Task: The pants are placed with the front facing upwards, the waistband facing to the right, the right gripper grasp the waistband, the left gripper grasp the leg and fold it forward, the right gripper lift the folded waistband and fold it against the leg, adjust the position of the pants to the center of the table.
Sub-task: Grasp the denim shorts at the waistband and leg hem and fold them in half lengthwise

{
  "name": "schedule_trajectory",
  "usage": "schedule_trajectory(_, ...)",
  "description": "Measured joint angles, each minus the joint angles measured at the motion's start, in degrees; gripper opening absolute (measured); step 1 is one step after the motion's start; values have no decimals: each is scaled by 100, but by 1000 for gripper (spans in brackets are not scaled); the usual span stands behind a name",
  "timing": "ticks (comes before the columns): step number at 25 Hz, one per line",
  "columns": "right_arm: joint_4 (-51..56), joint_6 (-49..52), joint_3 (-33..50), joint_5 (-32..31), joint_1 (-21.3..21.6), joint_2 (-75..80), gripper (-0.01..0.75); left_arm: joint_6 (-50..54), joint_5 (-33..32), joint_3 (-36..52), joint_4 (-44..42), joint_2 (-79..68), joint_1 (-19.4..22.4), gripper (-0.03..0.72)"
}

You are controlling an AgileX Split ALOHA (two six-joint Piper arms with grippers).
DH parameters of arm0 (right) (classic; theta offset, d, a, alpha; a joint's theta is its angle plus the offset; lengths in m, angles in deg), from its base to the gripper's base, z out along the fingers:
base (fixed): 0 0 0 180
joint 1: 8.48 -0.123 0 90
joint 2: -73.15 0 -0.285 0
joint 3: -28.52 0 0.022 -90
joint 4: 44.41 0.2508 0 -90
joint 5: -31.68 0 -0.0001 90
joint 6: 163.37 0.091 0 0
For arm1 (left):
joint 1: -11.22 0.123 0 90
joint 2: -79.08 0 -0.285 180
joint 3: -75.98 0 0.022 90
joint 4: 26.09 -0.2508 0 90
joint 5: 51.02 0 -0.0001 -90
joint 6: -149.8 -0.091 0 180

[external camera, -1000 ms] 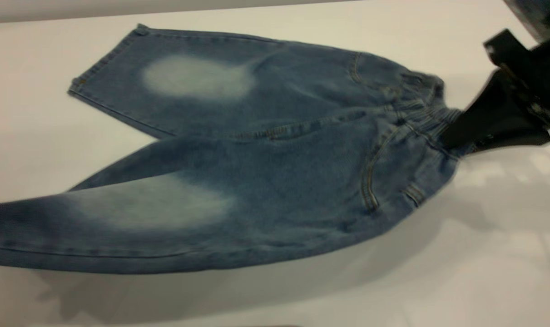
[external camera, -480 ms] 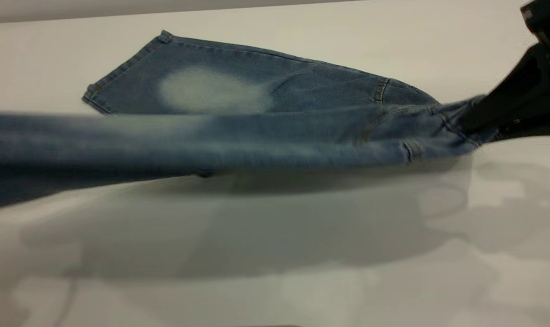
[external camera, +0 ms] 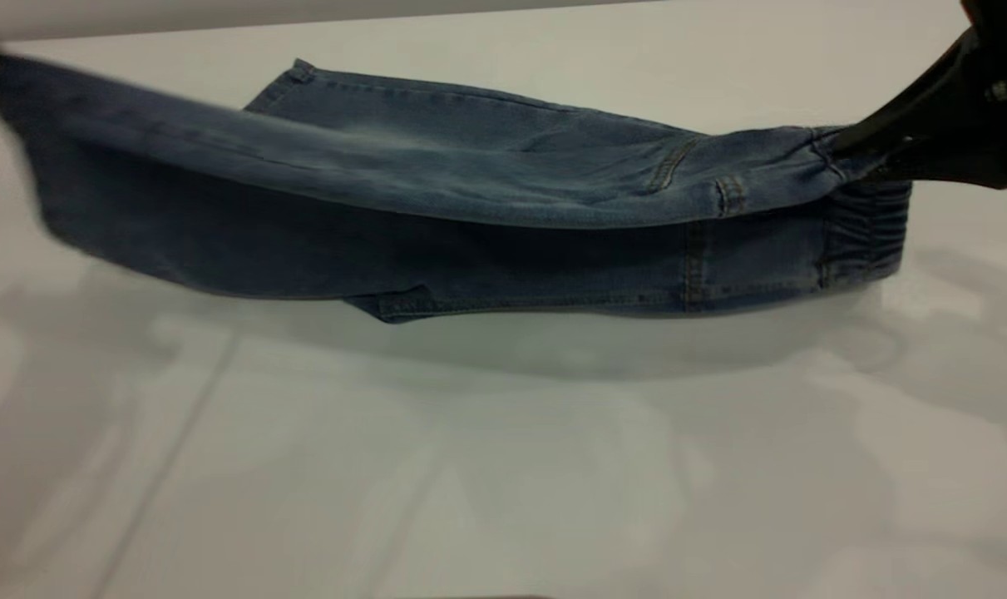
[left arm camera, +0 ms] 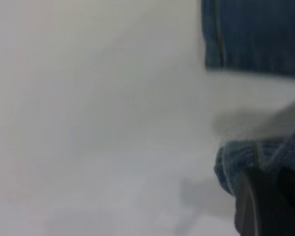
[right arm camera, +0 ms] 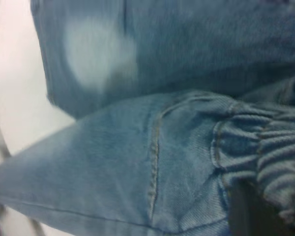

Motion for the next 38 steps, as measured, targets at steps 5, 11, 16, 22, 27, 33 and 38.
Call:
schedule_trajectory(5, 441, 395, -202, 32, 0, 450, 67, 65, 207, -1144, -25, -1231, 0, 35)
schedule_trajectory(11, 500, 1003, -743, 75, 0, 890, 69, 65, 256, -2114, -25, -2212, 0, 35)
schedule_trajectory(16, 525, 1475, -1039, 248, 0, 1218, 69, 111, 256, -2772, -21, -2818, -60, 35)
schedule_trajectory(22, 530, 1901, -1192, 486, 0, 1498, 72, 187, 256, -3367, -21, -3410, -202, 35)
schedule_trajectory(27, 542, 1995, -1205, 663, 0, 1509, 75, 194, 262, -3651, -40, -3716, -360, 35)
schedule_trajectory(33, 542, 2319, -1404, 731, 0, 1548, 81, 263, 282, -3852, -63, -3875, -457, 39)
schedule_trajectory(38, 546, 2839, -1491, 1037, 0, 1548, 86, 781, 340, -4051, -78, -4029, -457, 48)
